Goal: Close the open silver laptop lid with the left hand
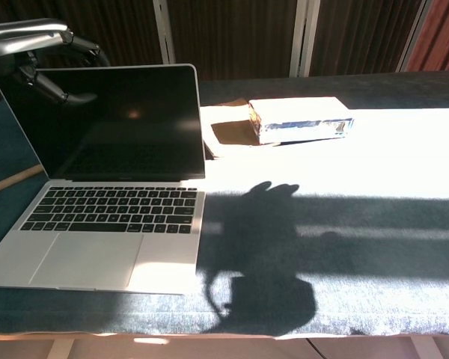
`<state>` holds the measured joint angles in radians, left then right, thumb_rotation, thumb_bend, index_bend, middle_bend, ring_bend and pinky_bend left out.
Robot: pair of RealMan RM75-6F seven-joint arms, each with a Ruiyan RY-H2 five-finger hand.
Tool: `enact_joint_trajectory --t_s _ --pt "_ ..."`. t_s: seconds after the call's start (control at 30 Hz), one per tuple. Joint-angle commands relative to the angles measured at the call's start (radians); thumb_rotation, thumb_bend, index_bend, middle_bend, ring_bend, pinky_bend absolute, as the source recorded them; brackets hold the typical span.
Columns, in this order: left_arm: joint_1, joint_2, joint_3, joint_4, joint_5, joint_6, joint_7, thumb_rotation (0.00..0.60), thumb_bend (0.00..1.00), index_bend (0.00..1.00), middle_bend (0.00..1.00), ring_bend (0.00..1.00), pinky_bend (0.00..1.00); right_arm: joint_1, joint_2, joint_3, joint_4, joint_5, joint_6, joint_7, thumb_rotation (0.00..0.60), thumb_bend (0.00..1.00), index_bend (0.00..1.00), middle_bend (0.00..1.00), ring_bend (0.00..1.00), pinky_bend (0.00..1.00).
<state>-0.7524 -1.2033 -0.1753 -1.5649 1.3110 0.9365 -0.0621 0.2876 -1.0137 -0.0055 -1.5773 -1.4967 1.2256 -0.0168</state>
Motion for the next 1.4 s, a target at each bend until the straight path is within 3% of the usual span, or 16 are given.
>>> enact_joint_trajectory --t_s 0.03,0.2,0.43,0.7,1.0,1.27,1.4 --pt "0.053 0.048 0.040 -0.094 0.010 0.060 0.081 0.520 0.37 0.42 0.43 0.29 0.24 -0.005 -0.004 0.000 0.002 0.001 0.003 -0.004 0.600 0.26 0.00 0.00 0.00 0.00" --pt "0.108 0.078 0.095 -0.183 0.088 0.133 0.159 0.503 0.37 0.41 0.43 0.29 0.24 -0.012 -0.005 -0.001 -0.002 -0.008 0.010 -0.003 0.600 0.26 0.00 0.00 0.00 0.00" --pt "0.187 0.054 0.187 -0.211 0.176 0.200 0.263 0.492 0.37 0.38 0.43 0.29 0.27 -0.017 -0.004 -0.004 -0.018 -0.020 0.016 -0.028 0.600 0.26 0.00 0.00 0.00 0.00" --pt "0.248 0.050 0.250 -0.241 0.242 0.236 0.298 0.411 0.37 0.36 0.43 0.29 0.27 -0.028 -0.001 -0.009 -0.044 -0.034 0.028 -0.054 0.600 0.26 0.00 0.00 0.00 0.00" --pt "0.294 0.034 0.303 -0.247 0.276 0.230 0.239 0.376 0.36 0.31 0.42 0.29 0.28 -0.024 0.004 -0.017 -0.064 -0.039 0.003 -0.053 0.600 0.26 0.00 0.00 0.00 0.00" --pt "0.311 -0.013 0.322 -0.146 0.274 0.188 0.140 0.374 0.36 0.23 0.28 0.18 0.28 -0.025 0.013 -0.021 -0.077 -0.044 -0.004 -0.058 0.600 0.26 0.00 0.00 0.00 0.00" --pt "0.313 -0.039 0.330 -0.093 0.291 0.177 0.108 0.376 0.36 0.20 0.25 0.15 0.28 -0.027 0.011 -0.022 -0.084 -0.042 -0.005 -0.072 0.600 0.26 0.00 0.00 0.00 0.00"
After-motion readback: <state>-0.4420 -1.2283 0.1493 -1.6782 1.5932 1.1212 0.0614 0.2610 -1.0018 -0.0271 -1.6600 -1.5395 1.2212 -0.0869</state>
